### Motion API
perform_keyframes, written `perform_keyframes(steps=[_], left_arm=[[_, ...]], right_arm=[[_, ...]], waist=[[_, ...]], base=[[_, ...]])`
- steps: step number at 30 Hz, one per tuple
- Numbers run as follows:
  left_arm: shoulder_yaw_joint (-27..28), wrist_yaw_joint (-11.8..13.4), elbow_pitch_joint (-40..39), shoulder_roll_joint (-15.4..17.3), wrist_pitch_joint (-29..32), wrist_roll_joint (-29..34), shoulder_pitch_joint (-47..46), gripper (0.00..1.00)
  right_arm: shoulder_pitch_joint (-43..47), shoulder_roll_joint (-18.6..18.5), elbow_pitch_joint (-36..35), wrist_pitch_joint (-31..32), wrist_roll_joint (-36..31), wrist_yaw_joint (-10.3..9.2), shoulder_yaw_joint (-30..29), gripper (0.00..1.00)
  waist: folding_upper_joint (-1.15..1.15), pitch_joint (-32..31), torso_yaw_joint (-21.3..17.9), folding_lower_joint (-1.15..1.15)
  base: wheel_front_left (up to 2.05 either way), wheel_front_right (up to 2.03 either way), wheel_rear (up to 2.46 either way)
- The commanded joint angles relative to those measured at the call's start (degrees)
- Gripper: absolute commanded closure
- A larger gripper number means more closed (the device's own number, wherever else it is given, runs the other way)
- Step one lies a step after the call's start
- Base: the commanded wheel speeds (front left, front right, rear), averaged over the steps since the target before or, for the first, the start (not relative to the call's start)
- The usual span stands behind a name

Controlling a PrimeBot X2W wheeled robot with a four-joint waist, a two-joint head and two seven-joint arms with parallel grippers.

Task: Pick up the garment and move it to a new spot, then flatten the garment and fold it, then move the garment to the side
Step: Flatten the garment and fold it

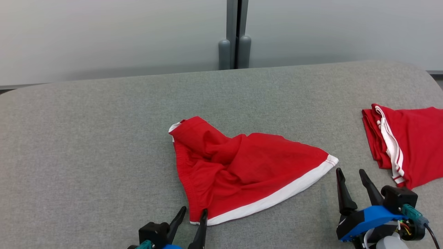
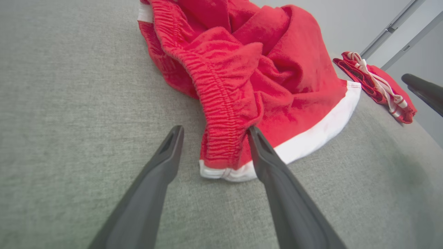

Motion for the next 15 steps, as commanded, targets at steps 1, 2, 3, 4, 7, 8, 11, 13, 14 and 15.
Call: perform_keyframes(steps=[1, 2, 3, 4, 7, 8, 11, 13, 14, 15], left_arm=[[-0.13, -0.27, 0.59, 0.01, -0.14, -0.62, -1.06, 0.0], [-0.15, -0.3, 1.18, 0.04, -0.14, -1.27, -1.55, 0.0], [0.0, -0.32, 1.92, 0.04, -0.13, -1.59, -2.19, 0.0], [0.21, -0.35, 2.39, 0.01, -0.14, -1.59, -2.99, 0.53], [2.07, 0.69, 3.81, 0.03, -0.14, -1.34, -4.65, 1.0], [3.18, 1.14, 3.95, 0.03, -0.14, -1.14, -5.18, 1.0], [6.65, 1.99, 3.93, 0.03, -0.14, -0.04, -6.18, 1.0], [8.63, 2.06, 4.43, 0.02, -0.14, 1.66, -6.64, 1.0], [9.7, 1.97, 4.65, 0.06, -0.14, 2.49, -6.91, 1.0], [10.79, 1.97, 4.56, 0.25, -0.15, 3.58, -7.23, 1.0]], right_arm=[[-0.72, 0.09, -0.33, -0.04, -0.11, 0.0, 0.22, 0.0], [-0.85, 0.12, -0.55, -0.04, 0.03, 0.0, 0.42, 0.0], [-1.04, 0.14, -0.67, -0.04, 0.16, 0.0, 0.78, 0.0], [-1.25, 0.16, -0.87, -0.04, 0.27, 0.0, 0.9, 0.0], [-1.77, 0.14, -1.53, -0.04, 0.63, 0.0, 1.59, 0.0], [-1.83, 0.15, -1.69, -0.04, 0.64, 0.0, 1.76, 0.0], [-1.86, 0.18, -2.16, -0.04, 1.09, 0.0, 2.36, 0.0], [-1.72, 0.2, -2.33, -0.04, 1.43, 0.01, 3.23, 0.0], [-1.71, 0.22, -2.52, -0.04, 1.55, 0.0, 3.83, 0.0], [-1.64, 0.22, -2.54, -0.04, 1.89, 0.0, 4.32, 0.0]], waist=[[0.0, 0.3, -0.24, 0.0], [0.0, 0.57, -0.48, 0.0], [0.0, 0.89, -0.76, 0.0], [0.0, 1.18, -0.97, 0.0], [0.0, 2.01, -1.59, 0.0], [0.0, 2.21, -1.7, 0.0], [0.0, 2.58, -1.92, 0.0], [0.0, 2.48, -2.02, 0.0], [0.0, 2.37, -2.07, 0.0], [0.0, 2.29, -2.11, 0.0]], base=[[0.0, 0.0, 0.0], [0.0, 0.0, 0.0], [0.0, 0.0, 0.0], [0.0, 0.0, 0.0], [0.0, 0.0, 0.0], [0.0, 0.0, 0.0], [0.0, 0.0, 0.0], [0.0, 0.0, 0.0], [0.0, 0.0, 0.0], [0.0, 0.0, 0.0]])
